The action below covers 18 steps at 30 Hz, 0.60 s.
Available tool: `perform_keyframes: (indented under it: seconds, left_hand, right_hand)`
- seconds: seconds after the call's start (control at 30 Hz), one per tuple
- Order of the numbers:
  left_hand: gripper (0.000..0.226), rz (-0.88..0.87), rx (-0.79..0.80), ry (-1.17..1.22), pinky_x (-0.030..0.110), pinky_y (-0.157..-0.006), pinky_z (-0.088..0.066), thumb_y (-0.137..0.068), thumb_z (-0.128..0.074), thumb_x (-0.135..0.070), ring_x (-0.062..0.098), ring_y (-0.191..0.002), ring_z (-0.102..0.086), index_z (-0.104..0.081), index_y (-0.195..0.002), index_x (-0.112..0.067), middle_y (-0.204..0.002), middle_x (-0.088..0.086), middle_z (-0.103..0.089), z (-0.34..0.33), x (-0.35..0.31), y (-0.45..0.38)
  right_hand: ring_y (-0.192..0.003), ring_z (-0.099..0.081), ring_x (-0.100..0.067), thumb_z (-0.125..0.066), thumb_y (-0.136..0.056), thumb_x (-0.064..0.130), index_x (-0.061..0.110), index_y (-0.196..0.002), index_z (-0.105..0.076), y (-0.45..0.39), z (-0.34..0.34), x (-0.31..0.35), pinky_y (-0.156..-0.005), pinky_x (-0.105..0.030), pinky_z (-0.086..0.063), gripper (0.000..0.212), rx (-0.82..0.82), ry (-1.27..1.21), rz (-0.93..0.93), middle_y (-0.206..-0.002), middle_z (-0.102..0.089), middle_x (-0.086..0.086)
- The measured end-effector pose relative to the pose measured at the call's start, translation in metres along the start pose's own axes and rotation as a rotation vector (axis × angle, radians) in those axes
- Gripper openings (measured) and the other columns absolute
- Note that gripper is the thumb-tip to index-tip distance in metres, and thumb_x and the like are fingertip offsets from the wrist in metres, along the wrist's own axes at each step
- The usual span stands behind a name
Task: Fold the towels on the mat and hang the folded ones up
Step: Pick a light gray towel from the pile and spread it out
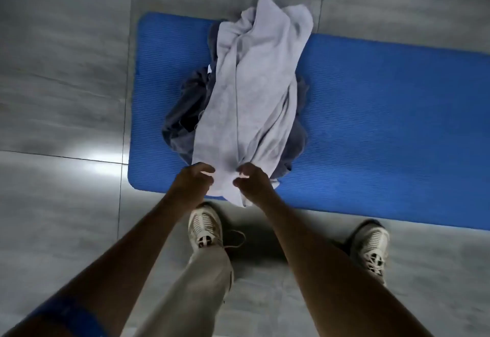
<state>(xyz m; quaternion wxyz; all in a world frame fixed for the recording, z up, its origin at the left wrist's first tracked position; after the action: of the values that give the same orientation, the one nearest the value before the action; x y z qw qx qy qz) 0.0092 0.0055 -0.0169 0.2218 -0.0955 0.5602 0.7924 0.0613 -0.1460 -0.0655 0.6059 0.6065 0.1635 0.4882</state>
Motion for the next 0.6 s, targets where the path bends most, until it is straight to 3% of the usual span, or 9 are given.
perform_keyframes:
  seconds: [0.07,0.13,0.2,0.23,0.3,0.33,0.37,0.5,0.6]
  left_hand:
    - [0.022,-0.03,0.007,-0.061,0.042,-0.089,-0.053,-0.088,-0.055,-0.008,0.025,-0.098,-0.065,-0.066,-0.104,-0.02,-0.106,0.008,-0.068,-0.001,0.008,-0.013]
    - [0.018,-0.127,-0.06,-0.093,0.036,-0.077,-0.055,-0.082,-0.065,-0.004,0.023,-0.088,-0.067,-0.068,-0.095,-0.017,-0.095,0.009,-0.069,-0.001,0.007,-0.011]
    - [0.025,-0.155,0.123,-0.082,0.027,-0.057,-0.057,-0.057,-0.087,0.002,0.02,-0.071,-0.07,-0.072,-0.074,-0.007,-0.086,0.013,-0.071,-0.005,0.002,-0.004]
    - [0.028,-0.252,0.109,-0.123,0.021,-0.051,-0.055,-0.049,-0.09,0.003,0.017,-0.065,-0.069,-0.073,-0.069,-0.007,-0.083,0.012,-0.071,-0.003,0.001,-0.002]
    - [0.024,-0.171,0.104,-0.029,0.01,-0.056,-0.049,-0.071,-0.076,0.002,0.008,-0.071,-0.064,-0.072,-0.087,-0.016,-0.084,-0.003,-0.066,-0.005,-0.008,0.011]
    - [0.025,-0.168,-0.012,-0.049,0.01,-0.06,-0.047,-0.083,-0.064,-0.001,0.008,-0.075,-0.06,-0.067,-0.094,-0.022,-0.084,-0.009,-0.062,-0.005,-0.006,0.015]
    - [0.025,-0.083,0.004,-0.011,0.012,-0.06,-0.045,-0.088,-0.056,-0.003,0.009,-0.076,-0.059,-0.063,-0.097,-0.026,-0.084,-0.01,-0.061,-0.007,-0.009,0.027]
    - [0.025,-0.079,0.058,-0.016,0.021,-0.05,-0.037,-0.089,-0.053,-0.01,0.007,-0.054,-0.051,-0.064,-0.105,-0.026,-0.091,0.004,-0.07,-0.003,-0.03,0.08]
    - [0.024,-0.092,0.094,-0.042,0.02,-0.051,-0.037,-0.091,-0.051,-0.012,0.005,-0.056,-0.051,-0.062,-0.105,-0.028,-0.1,0.003,-0.067,0.001,-0.061,0.122]
  right_hand:
    - [-0.126,-0.05,-0.024,-0.071,-0.082,0.017,0.016,-0.135,-0.05,-0.016,-0.007,0.012,-0.098,-0.027,-0.037,0.057,0.012,-0.022,0.01,-0.14,-0.052,-0.005]
    - [-0.128,-0.048,-0.026,-0.074,-0.08,0.013,0.013,-0.139,-0.045,-0.027,-0.009,0.024,-0.096,-0.027,-0.038,0.066,0.078,-0.153,-0.057,-0.142,-0.048,-0.007]
    - [-0.116,-0.056,-0.03,-0.072,-0.083,0.008,0.013,-0.13,-0.045,-0.028,-0.01,0.028,-0.09,-0.036,-0.049,0.055,0.138,-0.313,-0.147,-0.132,-0.054,-0.013]
    - [-0.107,-0.06,-0.031,-0.069,-0.085,0.007,0.012,-0.124,-0.046,-0.024,-0.008,0.03,-0.086,-0.04,-0.051,0.046,0.151,-0.368,-0.176,-0.123,-0.058,-0.015]
    - [-0.083,-0.061,-0.023,-0.066,-0.085,0.005,0.014,-0.115,-0.046,-0.012,-0.003,0.032,-0.078,-0.041,-0.055,0.037,0.12,-0.387,-0.176,-0.099,-0.061,-0.01]
    - [-0.075,-0.058,-0.019,-0.065,-0.084,0.004,0.016,-0.111,-0.045,-0.003,0.002,0.034,-0.07,-0.038,-0.056,0.035,0.082,-0.379,-0.16,-0.091,-0.057,-0.007]
    - [-0.07,-0.055,-0.017,-0.064,-0.084,0.004,0.016,-0.108,-0.045,0.008,0.005,0.036,-0.061,-0.035,-0.054,0.033,0.04,-0.376,-0.144,-0.088,-0.055,-0.005]
    - [-0.064,-0.051,-0.013,-0.056,-0.091,0.013,0.016,-0.096,-0.049,0.073,0.036,0.045,-0.046,-0.026,-0.045,0.009,-0.034,-0.332,-0.139,-0.079,-0.053,-0.002]
    - [-0.058,-0.048,-0.009,-0.059,-0.094,0.023,0.013,-0.095,-0.056,0.129,0.064,0.046,-0.043,-0.019,-0.038,0.01,-0.028,-0.296,-0.107,-0.074,-0.052,0.002]
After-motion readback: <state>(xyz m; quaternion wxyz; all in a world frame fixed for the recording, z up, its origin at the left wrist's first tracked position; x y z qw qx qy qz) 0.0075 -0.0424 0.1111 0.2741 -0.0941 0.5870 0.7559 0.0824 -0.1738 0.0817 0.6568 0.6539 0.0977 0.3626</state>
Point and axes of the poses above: each hand's wrist, its own y-axis away from the middle knuckle, its own z-axis out of the back of the hand, x = y × z, the point moved 2 cm from there along -y, towards the middle knuckle
